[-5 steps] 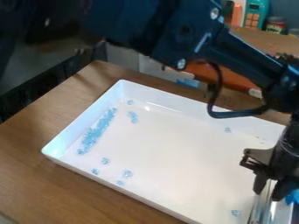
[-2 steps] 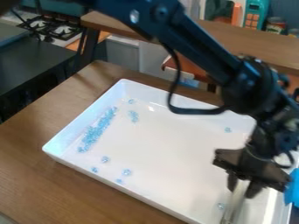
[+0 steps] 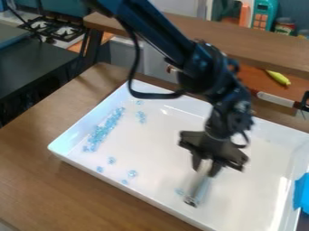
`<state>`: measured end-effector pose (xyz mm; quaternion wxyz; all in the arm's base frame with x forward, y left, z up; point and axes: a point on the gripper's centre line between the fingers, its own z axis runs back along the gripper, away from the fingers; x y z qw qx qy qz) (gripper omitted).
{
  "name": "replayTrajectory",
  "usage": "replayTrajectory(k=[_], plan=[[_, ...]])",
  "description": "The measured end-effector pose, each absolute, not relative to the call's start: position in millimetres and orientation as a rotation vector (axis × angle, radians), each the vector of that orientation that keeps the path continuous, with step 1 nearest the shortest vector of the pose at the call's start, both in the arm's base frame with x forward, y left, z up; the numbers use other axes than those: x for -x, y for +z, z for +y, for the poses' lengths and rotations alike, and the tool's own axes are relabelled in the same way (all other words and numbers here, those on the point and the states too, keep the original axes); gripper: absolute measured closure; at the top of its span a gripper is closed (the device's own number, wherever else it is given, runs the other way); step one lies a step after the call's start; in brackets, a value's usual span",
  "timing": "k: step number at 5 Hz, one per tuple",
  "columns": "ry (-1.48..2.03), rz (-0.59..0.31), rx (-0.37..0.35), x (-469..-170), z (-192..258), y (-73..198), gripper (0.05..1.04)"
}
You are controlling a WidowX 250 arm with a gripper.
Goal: Sweep into pile
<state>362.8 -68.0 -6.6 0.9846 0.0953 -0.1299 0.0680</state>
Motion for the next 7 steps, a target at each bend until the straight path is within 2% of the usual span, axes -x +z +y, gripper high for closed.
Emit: replayTrajectory(k=[2,4,5,6,7], plan=[[0.065,-0.320,-0.277,-362.3,-28.5,-7.4,0.757],[0.053,-0.266,-0.398,-348.2,37.6,-7.4,0.757],[0.064,-0.223,-0.483,-341.2,68.8,-3.6,0.757],[0.116,-0.229,-0.601,-337.1,100.2,4.7,0.757],[0.103,-0.254,-0.622,-335.1,93.3,3.0,0.757]])
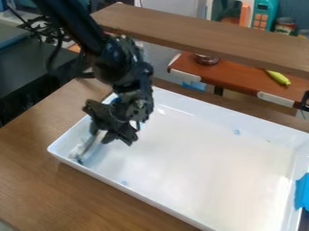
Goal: Sweep into pile
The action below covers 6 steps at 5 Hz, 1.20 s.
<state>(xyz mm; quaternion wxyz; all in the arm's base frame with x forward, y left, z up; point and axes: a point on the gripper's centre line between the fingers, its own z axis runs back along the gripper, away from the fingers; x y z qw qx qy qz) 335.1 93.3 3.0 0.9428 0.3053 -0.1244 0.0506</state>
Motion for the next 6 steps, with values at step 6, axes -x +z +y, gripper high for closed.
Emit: replayTrajectory(k=[6], plan=[[0.049,-0.279,-0.004,-407.5,-116.0,29.2,0.757]])
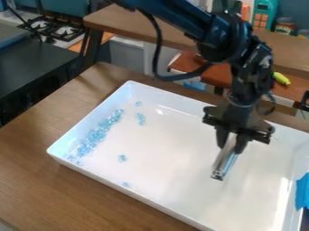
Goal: Sweep into pile
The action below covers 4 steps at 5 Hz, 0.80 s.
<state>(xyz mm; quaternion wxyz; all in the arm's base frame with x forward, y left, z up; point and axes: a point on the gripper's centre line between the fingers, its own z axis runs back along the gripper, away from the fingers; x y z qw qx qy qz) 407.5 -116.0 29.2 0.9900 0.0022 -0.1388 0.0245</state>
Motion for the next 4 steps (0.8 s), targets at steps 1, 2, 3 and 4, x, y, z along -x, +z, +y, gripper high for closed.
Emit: replayTrajectory(k=[1,2,3,4], plan=[[0.040,-0.274,0.007,-419.2,-121.4,19.6,0.757],[0.066,-0.267,0.014,-430.6,-120.6,14.9,0.757],[0.095,-0.271,0.005,-442.0,-112.7,8.6,0.757],[0.104,-0.277,0.000,-448.7,-112.0,6.8,0.757]])
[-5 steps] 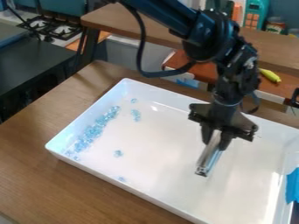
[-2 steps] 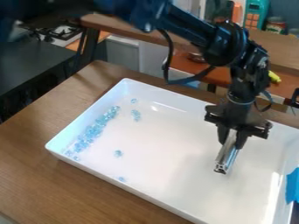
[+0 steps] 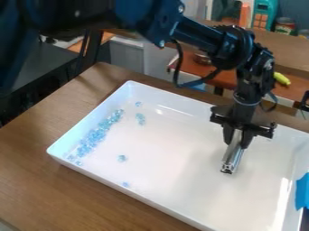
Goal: Sweep into pile
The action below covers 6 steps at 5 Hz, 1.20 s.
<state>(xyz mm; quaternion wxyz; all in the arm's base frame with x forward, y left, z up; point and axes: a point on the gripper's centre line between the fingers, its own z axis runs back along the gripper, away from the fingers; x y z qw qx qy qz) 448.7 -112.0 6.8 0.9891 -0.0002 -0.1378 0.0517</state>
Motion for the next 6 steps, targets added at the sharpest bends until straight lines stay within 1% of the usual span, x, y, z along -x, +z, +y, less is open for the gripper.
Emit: replayTrajectory(k=[2,3,4,5,6], plan=[[0.144,-0.264,-0.013,-450.7,-96.9,3.1,0.757],[0.174,-0.246,-0.018,-444.5,-83.7,-1.0,0.757],[0.229,-0.223,-0.037,-435.8,-43.5,-1.1,0.757],[0.266,-0.226,-0.042,-434.0,-18.9,-0.7,0.757],[0.284,-0.230,-0.054,-434.7,-8.7,-0.5,0.757]])
